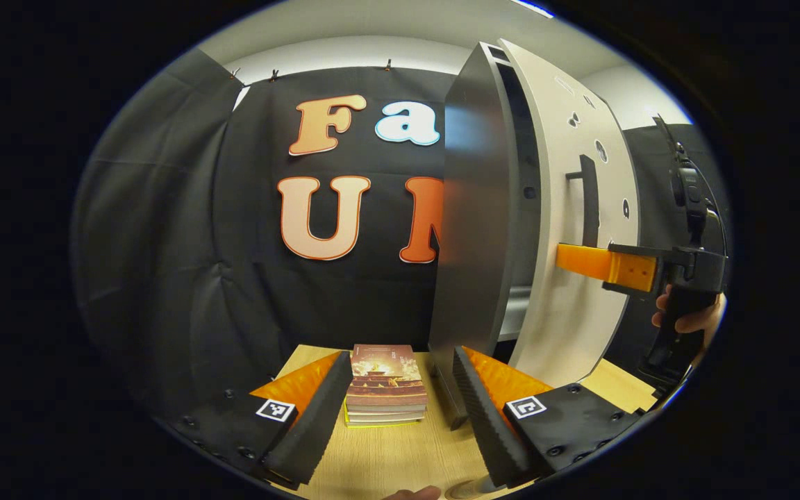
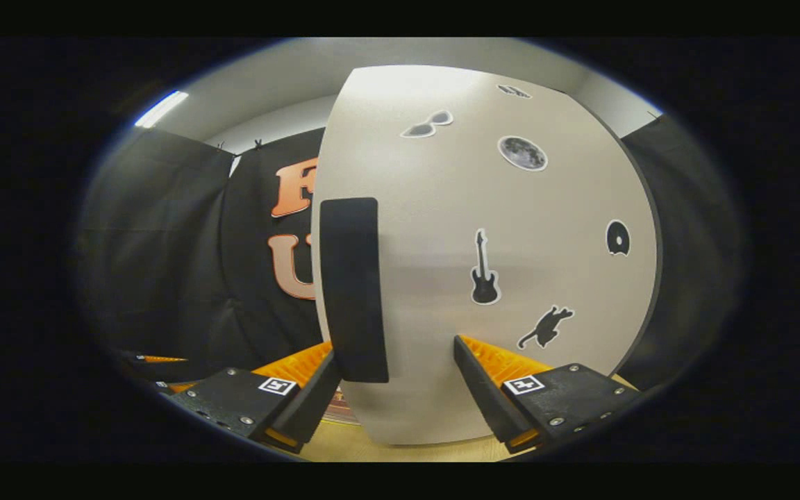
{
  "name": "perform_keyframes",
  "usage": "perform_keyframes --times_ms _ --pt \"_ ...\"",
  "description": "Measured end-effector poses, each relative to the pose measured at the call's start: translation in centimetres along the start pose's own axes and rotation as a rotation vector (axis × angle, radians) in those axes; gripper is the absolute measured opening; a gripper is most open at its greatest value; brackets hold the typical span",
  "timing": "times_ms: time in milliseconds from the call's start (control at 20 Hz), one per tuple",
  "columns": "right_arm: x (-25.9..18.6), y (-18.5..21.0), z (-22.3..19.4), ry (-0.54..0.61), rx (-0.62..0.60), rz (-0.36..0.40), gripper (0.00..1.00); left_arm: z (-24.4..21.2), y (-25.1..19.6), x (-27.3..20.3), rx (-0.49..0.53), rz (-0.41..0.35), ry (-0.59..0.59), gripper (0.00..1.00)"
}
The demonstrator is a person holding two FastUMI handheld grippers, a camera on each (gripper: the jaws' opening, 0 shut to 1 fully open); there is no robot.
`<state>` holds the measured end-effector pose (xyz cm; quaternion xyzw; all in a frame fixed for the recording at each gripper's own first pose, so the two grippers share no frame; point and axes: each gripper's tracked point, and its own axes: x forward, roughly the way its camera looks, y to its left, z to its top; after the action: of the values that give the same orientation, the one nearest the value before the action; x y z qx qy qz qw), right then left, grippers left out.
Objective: Open the cabinet door with the right hand, grasp the bottle in the cabinet with the left hand and place it on the coaster, then close the cabinet door with the right hand.
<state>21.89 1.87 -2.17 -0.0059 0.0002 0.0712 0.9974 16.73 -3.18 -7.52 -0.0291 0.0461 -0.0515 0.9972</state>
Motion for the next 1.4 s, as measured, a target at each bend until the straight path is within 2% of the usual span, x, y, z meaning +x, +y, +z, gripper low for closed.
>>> perform_keyframes --times_ms 450,750,950,1150,1300,1400 --pt "0.6 0.0 -0.5 -0.015 -0.056 -0.064 0.94 -1.0 0.7 0.8 -0.018 0.027 0.031 0.95" --pt "0.3 0.2 -0.6 0.015 -0.045 -0.029 0.94 -0.4 0.1 -0.5 -0.013 0.057 0.027 0.95" --pt "-4.7 0.5 -0.1 -0.008 -0.049 0.009 0.94 1.2 -1.0 -3.4 0.003 0.085 -0.008 0.94" --pt "-12.8 -1.6 0.1 0.003 -0.067 -0.010 0.94 2.1 -3.6 -7.6 0.000 0.098 -0.020 0.95" --pt "-18.6 -2.9 0.2 0.012 -0.032 -0.003 0.95 2.9 -5.3 -11.1 0.014 0.120 -0.033 0.95" --pt "-21.7 -4.4 0.5 0.015 -0.031 -0.024 0.95 3.4 -6.9 -13.4 0.003 0.125 -0.049 0.95"
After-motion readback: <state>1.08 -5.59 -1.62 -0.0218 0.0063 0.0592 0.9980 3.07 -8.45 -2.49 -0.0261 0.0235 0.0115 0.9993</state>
